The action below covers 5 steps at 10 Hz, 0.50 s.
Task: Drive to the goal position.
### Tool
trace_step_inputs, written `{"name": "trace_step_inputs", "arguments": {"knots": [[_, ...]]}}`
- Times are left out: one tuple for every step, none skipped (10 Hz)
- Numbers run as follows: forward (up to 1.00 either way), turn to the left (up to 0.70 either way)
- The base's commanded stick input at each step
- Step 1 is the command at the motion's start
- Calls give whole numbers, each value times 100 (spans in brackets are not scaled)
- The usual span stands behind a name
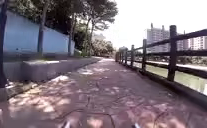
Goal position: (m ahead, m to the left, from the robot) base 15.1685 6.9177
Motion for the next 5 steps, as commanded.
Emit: {"name": "trace_step_inputs", "arguments": {"knots": [[70, 0], [70, 0], [70, 0], [70, 0], [70, 0]]}}
